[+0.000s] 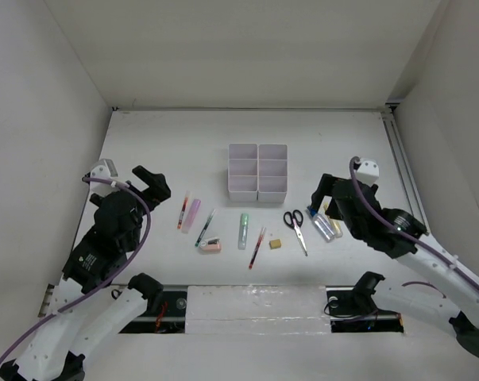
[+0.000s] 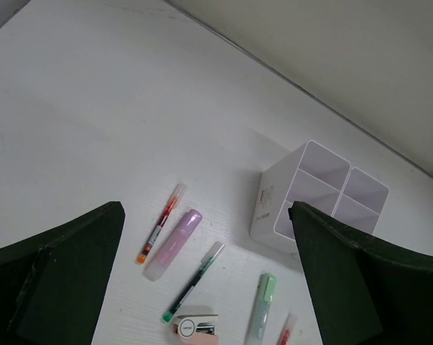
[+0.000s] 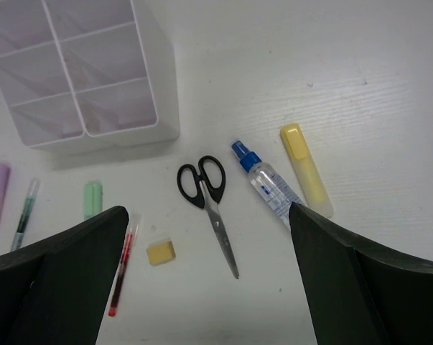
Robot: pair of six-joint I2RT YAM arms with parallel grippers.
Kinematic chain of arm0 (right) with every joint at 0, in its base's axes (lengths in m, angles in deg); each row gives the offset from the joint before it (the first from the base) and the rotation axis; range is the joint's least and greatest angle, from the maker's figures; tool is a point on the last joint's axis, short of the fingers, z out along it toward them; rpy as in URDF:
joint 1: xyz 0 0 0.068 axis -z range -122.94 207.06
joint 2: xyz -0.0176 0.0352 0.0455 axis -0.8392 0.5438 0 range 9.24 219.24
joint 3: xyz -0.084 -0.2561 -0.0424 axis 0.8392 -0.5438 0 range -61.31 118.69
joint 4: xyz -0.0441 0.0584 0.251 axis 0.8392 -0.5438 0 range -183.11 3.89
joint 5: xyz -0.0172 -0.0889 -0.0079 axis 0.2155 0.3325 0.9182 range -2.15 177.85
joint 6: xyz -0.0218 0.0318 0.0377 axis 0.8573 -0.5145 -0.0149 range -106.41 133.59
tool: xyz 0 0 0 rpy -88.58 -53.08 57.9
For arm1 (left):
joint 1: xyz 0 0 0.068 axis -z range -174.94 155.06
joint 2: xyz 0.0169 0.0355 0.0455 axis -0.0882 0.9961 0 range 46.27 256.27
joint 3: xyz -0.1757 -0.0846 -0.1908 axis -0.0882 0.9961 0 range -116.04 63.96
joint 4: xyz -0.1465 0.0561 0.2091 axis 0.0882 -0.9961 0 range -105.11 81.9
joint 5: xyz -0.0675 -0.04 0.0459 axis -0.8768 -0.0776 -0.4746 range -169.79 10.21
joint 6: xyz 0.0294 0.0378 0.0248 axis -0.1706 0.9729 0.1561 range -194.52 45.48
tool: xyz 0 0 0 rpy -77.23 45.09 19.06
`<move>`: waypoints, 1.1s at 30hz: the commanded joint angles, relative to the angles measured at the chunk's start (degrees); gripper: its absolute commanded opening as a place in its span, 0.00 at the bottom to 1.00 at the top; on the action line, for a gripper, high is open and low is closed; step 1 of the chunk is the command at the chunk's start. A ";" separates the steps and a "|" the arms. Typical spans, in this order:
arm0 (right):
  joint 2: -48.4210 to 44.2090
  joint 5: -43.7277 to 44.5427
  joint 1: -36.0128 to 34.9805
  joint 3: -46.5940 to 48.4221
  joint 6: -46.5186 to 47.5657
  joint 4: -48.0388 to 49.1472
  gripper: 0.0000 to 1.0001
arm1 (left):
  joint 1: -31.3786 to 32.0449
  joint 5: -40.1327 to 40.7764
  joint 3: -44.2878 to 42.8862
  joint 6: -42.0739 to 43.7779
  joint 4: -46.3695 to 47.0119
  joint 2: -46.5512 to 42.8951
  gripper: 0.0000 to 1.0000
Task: Sort the stationery into containers
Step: Grab a piece of stationery with the right arm
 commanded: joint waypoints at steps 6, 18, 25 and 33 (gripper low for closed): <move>4.21 -7.94 3.74 -9.21 -4.41 12.59 1.00 | -0.13 -2.49 0.54 2.06 3.97 -1.58 1.00; 15.45 -12.16 13.14 -14.40 -10.22 17.79 1.00 | -0.13 -7.06 1.07 4.35 5.64 -2.10 1.00; 18.36 -18.75 18.60 -18.10 -9.17 21.40 0.99 | -0.13 -7.67 1.07 4.35 5.64 -3.95 1.00; 23.02 -20.33 19.65 -18.62 -8.64 22.45 0.98 | -0.13 -7.67 1.07 4.35 6.17 -5.00 1.00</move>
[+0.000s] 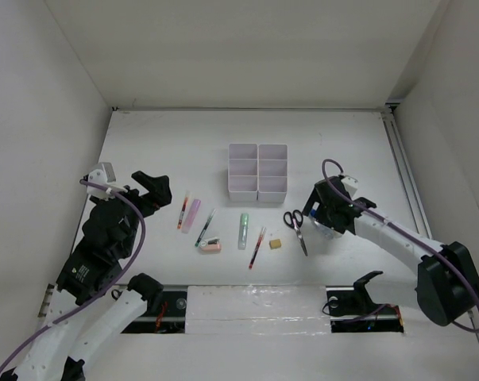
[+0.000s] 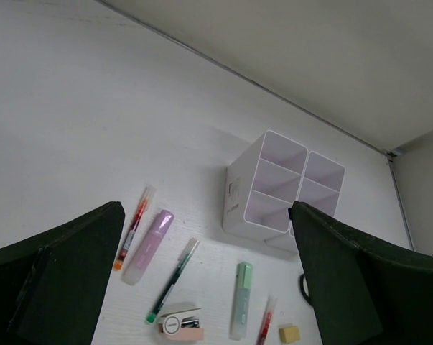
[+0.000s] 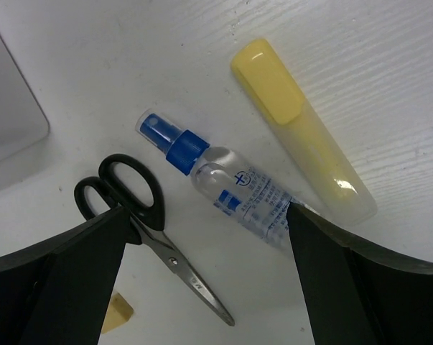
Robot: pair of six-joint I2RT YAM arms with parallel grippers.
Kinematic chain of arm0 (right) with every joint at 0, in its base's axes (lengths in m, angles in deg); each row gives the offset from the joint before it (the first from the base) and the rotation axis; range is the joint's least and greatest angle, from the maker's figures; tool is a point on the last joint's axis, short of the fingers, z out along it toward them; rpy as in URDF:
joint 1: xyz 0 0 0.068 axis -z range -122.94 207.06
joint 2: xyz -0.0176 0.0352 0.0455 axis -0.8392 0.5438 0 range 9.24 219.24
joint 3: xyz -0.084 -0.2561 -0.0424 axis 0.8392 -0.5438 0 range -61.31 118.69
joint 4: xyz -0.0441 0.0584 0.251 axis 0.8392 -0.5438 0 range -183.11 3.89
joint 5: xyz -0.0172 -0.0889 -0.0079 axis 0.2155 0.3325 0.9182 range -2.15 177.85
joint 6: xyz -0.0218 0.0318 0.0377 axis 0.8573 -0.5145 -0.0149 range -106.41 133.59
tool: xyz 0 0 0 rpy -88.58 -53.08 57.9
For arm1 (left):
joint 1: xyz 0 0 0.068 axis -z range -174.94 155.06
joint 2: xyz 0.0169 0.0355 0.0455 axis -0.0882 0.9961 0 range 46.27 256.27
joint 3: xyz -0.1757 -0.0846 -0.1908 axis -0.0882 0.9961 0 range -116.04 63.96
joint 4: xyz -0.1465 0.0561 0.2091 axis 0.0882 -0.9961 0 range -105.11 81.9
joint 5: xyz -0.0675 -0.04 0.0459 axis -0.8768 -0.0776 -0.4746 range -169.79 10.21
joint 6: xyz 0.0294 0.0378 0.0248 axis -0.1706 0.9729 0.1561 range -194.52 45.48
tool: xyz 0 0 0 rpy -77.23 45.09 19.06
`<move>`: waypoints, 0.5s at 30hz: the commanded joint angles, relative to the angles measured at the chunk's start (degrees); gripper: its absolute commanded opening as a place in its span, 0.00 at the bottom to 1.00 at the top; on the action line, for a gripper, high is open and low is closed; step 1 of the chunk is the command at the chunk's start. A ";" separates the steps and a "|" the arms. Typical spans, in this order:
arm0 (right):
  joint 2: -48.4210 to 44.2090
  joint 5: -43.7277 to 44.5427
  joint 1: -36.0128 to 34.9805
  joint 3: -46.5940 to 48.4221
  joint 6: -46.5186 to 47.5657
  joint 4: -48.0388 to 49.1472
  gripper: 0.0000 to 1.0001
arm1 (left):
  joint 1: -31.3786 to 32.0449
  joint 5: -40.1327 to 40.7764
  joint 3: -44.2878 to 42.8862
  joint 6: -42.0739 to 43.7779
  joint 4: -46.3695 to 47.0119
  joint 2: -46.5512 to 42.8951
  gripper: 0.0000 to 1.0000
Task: Sort the stationery into containers
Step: Grab a piece of stationery with the right arm
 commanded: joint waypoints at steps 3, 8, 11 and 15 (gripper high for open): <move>2.17 -1.60 -0.09 0.30 0.17 3.44 0.93 | -0.13 -0.35 0.06 0.81 2.78 -0.41 1.00; 4.28 -2.83 -0.09 1.70 0.17 1.69 0.90 | -0.13 1.41 0.06 0.29 2.78 -0.94 1.00; 5.96 -2.22 -0.09 3.11 -0.36 0.80 0.86 | -0.13 1.41 0.06 0.28 2.26 -0.94 1.00; 8.07 -1.69 -0.09 3.12 -0.36 0.28 0.70 | -0.13 1.93 0.06 0.28 2.26 -1.46 1.00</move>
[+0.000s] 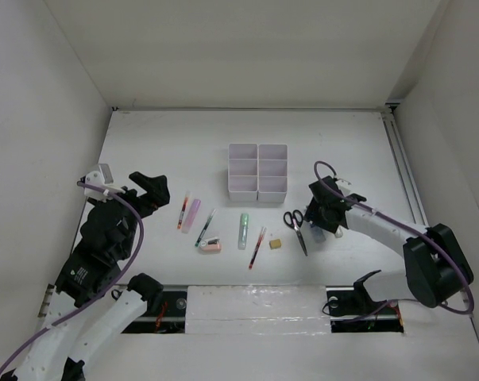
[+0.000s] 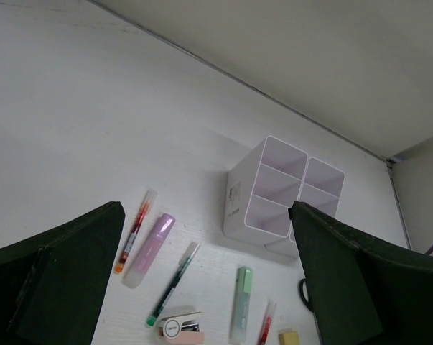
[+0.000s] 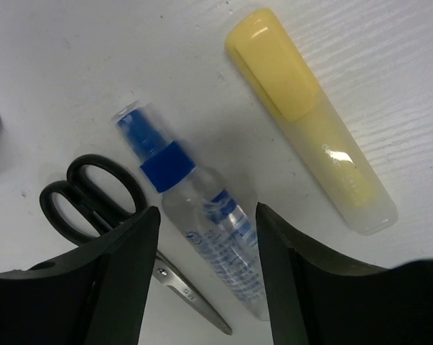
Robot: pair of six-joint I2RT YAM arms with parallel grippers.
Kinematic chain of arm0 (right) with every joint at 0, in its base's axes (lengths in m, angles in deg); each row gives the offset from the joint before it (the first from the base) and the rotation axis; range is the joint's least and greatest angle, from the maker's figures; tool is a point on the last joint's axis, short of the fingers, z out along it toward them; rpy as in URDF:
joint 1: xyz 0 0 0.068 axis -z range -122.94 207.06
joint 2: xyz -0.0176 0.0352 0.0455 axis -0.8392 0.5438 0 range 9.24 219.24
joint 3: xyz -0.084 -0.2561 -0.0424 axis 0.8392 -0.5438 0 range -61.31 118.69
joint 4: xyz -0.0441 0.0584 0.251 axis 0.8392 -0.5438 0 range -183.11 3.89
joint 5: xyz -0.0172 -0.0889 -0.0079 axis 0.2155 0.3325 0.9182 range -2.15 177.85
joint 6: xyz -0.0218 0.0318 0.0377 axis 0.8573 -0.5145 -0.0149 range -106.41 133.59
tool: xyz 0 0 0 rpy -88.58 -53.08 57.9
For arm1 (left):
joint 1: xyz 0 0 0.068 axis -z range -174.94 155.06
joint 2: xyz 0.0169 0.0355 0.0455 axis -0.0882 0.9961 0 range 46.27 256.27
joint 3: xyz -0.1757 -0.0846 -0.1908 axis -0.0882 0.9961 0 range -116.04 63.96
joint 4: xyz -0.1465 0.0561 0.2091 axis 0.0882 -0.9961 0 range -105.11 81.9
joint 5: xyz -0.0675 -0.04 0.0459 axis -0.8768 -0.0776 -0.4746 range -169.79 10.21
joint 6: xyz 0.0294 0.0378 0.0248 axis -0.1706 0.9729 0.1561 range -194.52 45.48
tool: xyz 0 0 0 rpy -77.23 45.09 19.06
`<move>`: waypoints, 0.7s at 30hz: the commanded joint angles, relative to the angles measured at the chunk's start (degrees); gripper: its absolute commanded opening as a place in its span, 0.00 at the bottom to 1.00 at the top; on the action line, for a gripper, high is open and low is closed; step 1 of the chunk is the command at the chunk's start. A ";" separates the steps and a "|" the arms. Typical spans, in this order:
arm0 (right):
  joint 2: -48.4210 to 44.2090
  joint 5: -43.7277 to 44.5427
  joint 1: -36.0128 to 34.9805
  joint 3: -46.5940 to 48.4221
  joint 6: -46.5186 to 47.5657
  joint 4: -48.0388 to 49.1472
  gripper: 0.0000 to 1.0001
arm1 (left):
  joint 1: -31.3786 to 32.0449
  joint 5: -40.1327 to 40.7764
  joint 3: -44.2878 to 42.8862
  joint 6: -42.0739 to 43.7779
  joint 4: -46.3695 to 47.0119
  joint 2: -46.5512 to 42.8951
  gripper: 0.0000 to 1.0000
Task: Sort the stationery into containers
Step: Grab a piece of stationery with the right arm
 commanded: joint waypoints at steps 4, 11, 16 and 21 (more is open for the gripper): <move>0.44 -0.03 -0.15 2.11 -0.88 -0.20 0.58 | -0.13 0.99 0.06 0.28 2.10 -0.81 1.00; 0.44 -1.70 -0.76 2.11 -0.88 -0.20 0.57 | -0.13 0.99 0.06 0.28 2.10 -0.28 1.00; 1.05 -2.49 -1.82 2.11 -2.11 -1.43 0.76 | -0.13 0.99 0.06 0.28 2.10 -0.28 1.00; 1.05 -1.80 -2.53 2.11 -3.34 -1.43 0.44 | -0.13 0.99 0.06 0.28 2.10 -0.28 1.00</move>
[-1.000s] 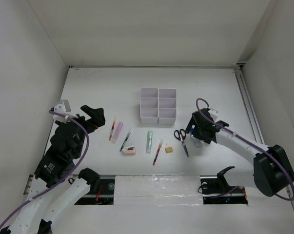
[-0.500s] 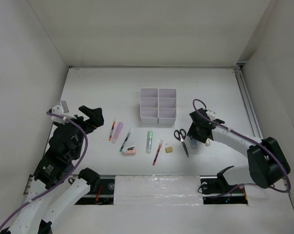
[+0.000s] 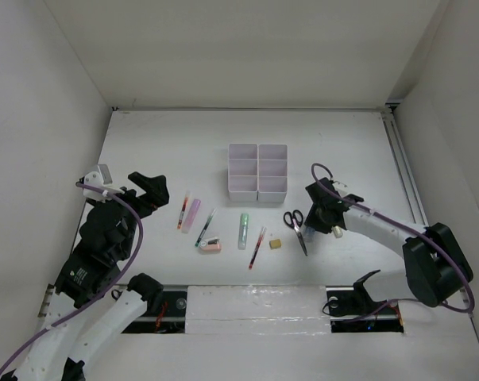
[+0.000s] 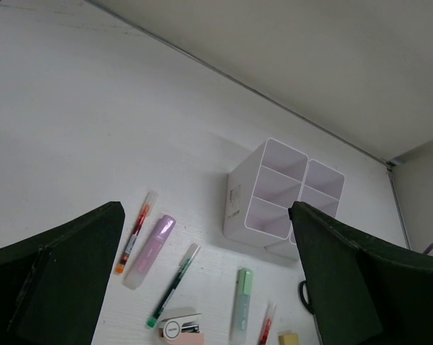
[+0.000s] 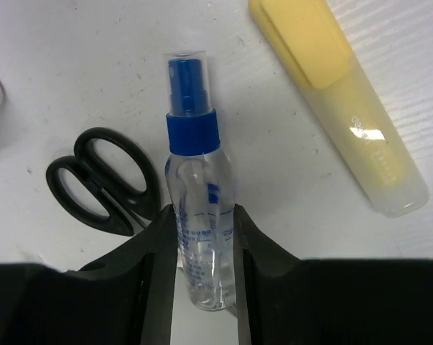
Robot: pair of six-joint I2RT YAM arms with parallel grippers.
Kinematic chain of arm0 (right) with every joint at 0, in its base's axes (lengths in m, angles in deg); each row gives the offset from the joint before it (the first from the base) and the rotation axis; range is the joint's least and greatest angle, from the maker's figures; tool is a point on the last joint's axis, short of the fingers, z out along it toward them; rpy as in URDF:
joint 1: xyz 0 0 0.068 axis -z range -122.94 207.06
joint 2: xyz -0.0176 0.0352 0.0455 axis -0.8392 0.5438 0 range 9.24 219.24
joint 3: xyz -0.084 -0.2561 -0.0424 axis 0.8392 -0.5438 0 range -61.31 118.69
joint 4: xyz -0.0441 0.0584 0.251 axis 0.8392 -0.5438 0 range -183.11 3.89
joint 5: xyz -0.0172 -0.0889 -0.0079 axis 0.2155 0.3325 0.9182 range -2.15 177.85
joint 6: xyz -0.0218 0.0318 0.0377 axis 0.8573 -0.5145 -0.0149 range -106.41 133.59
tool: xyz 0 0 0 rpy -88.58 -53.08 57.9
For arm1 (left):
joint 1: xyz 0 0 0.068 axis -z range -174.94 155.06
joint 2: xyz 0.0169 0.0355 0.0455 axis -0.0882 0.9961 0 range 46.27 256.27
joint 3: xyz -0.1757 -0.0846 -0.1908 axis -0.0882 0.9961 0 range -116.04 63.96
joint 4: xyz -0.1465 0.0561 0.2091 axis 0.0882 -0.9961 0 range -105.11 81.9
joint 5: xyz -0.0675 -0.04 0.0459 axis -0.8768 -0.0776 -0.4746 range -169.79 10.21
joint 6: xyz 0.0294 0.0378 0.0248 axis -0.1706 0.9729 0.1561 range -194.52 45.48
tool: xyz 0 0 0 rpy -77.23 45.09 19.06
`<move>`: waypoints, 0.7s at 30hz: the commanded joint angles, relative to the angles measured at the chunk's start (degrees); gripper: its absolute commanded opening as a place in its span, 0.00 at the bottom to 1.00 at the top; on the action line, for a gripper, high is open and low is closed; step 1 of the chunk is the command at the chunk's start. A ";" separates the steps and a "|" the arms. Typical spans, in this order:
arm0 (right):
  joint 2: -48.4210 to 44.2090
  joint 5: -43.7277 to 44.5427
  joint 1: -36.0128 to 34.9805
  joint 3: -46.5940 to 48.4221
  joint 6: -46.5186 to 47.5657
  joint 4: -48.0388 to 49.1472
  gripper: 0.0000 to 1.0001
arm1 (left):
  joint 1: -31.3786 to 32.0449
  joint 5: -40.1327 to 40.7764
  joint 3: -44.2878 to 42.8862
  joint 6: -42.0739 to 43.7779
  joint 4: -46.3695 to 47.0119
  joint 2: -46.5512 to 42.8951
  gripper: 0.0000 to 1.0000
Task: Sort the stationery into containers
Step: Grab a piece of stationery with the right arm
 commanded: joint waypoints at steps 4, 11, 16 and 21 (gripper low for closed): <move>-0.23 0.96 -0.65 1.98 -2.21 -0.87 0.13 | -0.13 0.58 0.06 0.31 2.10 0.07 1.00; -8.05 6.84 -4.68 2.60 -4.59 -5.08 0.00 | -0.13 -1.96 0.06 0.31 2.10 1.29 1.00; -18.67 7.47 -5.30 4.43 -4.59 -7.01 0.00 | -0.13 -4.95 -0.47 0.31 2.63 2.79 1.00; -28.70 10.81 -10.04 6.90 -1.69 -8.43 0.00 | -0.13 -10.40 -1.70 0.31 3.77 4.37 1.00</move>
